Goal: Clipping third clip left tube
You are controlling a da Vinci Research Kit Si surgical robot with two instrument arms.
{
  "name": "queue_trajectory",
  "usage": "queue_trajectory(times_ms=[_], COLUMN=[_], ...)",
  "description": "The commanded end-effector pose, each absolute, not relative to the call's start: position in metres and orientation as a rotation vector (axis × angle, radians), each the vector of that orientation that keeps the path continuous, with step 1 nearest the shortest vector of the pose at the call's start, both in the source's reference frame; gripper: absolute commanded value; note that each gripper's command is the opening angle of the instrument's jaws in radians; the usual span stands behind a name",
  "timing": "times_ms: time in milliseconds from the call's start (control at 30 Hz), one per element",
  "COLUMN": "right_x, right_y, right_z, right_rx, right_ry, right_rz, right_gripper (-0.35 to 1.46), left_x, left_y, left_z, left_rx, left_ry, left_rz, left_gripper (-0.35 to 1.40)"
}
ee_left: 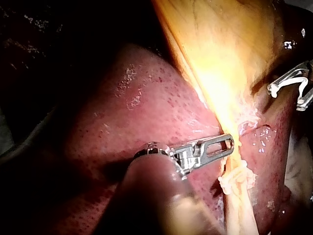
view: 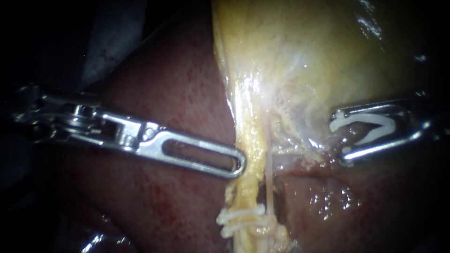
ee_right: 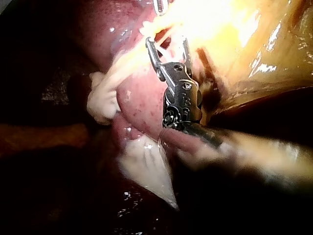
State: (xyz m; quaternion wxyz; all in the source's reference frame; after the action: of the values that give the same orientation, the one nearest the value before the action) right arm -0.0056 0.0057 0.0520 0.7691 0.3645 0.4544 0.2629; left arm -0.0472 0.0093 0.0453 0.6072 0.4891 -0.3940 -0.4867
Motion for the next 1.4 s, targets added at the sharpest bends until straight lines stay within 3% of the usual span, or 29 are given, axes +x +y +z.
queue_trajectory(times_ms=[33, 833, 1400], right_x=[-0.0056, -0.0048, 0.0001], right_y=[0.0057, 0.0048, 0.0007], right_z=[0.052, 0.0527, 0.0561], right_rx=[0.791, 0.785, 0.813], right_ry=[0.986, 0.987, 0.981], right_rz=[0.57, 0.568, 0.515], right_gripper=[0.54, 0.54, 0.53], left_x=[-0.0472, -0.0421, -0.0418], left_y=[0.0093, 0.0108, 0.011], left_z=[0.0453, 0.0411, 0.0404], left_rx=[1.13, 1.138, 1.14], left_ry=[-0.911, -0.921, -0.922], left_rz=[-1.125, -1.146, -1.151], left_gripper=[-0.35, -0.35, -0.35])
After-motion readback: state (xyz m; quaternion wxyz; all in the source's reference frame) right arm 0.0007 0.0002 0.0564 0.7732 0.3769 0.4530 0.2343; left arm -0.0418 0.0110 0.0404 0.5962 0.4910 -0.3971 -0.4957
